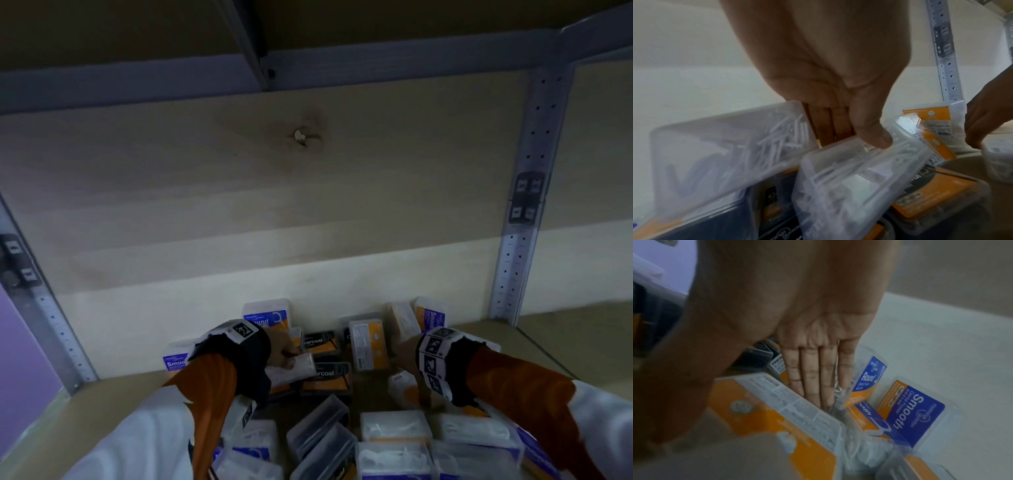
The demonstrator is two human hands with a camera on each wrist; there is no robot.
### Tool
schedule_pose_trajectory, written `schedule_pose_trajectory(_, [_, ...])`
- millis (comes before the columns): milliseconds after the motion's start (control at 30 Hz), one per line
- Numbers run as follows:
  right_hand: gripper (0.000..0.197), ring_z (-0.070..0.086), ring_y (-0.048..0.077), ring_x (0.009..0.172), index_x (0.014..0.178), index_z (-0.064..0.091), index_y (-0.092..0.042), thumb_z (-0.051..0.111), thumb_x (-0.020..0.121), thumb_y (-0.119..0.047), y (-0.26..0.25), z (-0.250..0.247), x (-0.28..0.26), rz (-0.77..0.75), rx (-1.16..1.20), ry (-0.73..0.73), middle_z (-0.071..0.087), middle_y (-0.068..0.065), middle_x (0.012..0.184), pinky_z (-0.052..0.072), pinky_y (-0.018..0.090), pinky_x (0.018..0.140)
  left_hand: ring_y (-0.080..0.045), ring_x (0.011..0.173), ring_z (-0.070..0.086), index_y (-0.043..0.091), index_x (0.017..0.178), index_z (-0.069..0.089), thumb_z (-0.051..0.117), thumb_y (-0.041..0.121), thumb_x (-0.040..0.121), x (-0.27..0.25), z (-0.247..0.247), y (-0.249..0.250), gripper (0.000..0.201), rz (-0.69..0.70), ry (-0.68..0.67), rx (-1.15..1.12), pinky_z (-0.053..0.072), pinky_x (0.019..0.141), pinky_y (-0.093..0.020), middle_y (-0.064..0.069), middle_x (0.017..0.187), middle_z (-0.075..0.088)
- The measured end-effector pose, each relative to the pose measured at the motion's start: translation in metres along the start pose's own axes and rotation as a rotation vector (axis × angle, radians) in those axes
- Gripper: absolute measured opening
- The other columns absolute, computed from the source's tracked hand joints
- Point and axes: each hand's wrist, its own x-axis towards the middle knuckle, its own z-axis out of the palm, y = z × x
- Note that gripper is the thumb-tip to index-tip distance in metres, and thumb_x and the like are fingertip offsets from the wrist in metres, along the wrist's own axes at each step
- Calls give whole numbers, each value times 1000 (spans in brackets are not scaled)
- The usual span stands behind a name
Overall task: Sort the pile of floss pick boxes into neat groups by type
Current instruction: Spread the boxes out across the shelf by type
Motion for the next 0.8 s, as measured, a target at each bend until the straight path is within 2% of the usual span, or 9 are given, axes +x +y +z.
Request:
schedule_pose_trajectory(67, [67,28,27,142,149,23,-11,57,93,-29,0,-4,3,9,41,-110,24,10,155,28,39,116,-26,132,42,10,142,40,41,19,100,-1,1,2,43,-15,9,6,30,107,-30,-12,143,46])
schedule_pose_trajectory(233, [56,43,29,133,140,41,-3,59,92,-26,11,-7,2,-13,234,-160,47,13,142,36,34,110,-24,131,44,15,145,35,41,20,101,0,3,7,45,-20,20,-74,32,102,-26,-11,143,46])
schedule_pose_trajectory(367, [82,48,27,128,145,34,-13,67,79,-50,16,-2,4,25,293,-84,46,9,142,39,35,108,-30,124,48,16,148,29,39,20,101,3,3,14,48,42,19,-132,38,88,-21,-17,137,51])
schedule_pose_trajectory(433, [89,46,27,129,145,32,-14,68,75,-55,17,-1,5,10,320,-75,44,8,144,38,36,107,-31,120,51,10,142,40,40,18,101,6,1,19,41,85,30,-147,36,70,-11,-19,132,54])
schedule_pose_trajectory(467, [89,46,27,129,145,33,-13,69,75,-55,17,-1,7,-5,333,-73,44,8,144,38,36,107,-31,117,53,7,137,46,39,17,101,9,0,21,37,103,36,-159,32,65,-13,-20,129,55])
schedule_pose_trajectory(567, [83,48,27,126,140,40,-12,68,75,-55,16,-2,6,-6,344,-72,48,9,140,39,37,105,-16,88,58,13,109,59,38,16,102,17,-2,25,22,129,59,-150,38,62,-6,-16,110,58])
schedule_pose_trajectory(600, [81,49,27,125,139,42,-11,68,76,-55,16,-2,5,-3,349,-82,49,9,139,40,37,105,-13,93,58,10,109,59,38,15,101,19,-1,25,23,134,85,-149,37,68,-3,-14,114,57])
schedule_pose_trajectory(700, [78,48,29,127,136,47,-9,64,78,-57,16,-3,1,23,366,-108,50,12,139,39,41,109,-23,135,39,8,141,42,37,12,101,23,-2,25,40,115,148,-205,29,106,-24,-9,146,42])
schedule_pose_trajectory(800, [78,50,28,124,134,50,-8,59,79,-62,17,-3,1,53,410,-97,53,11,136,39,40,107,-22,135,38,8,140,43,40,9,100,25,-3,25,41,119,198,-292,26,103,-21,-9,145,44])
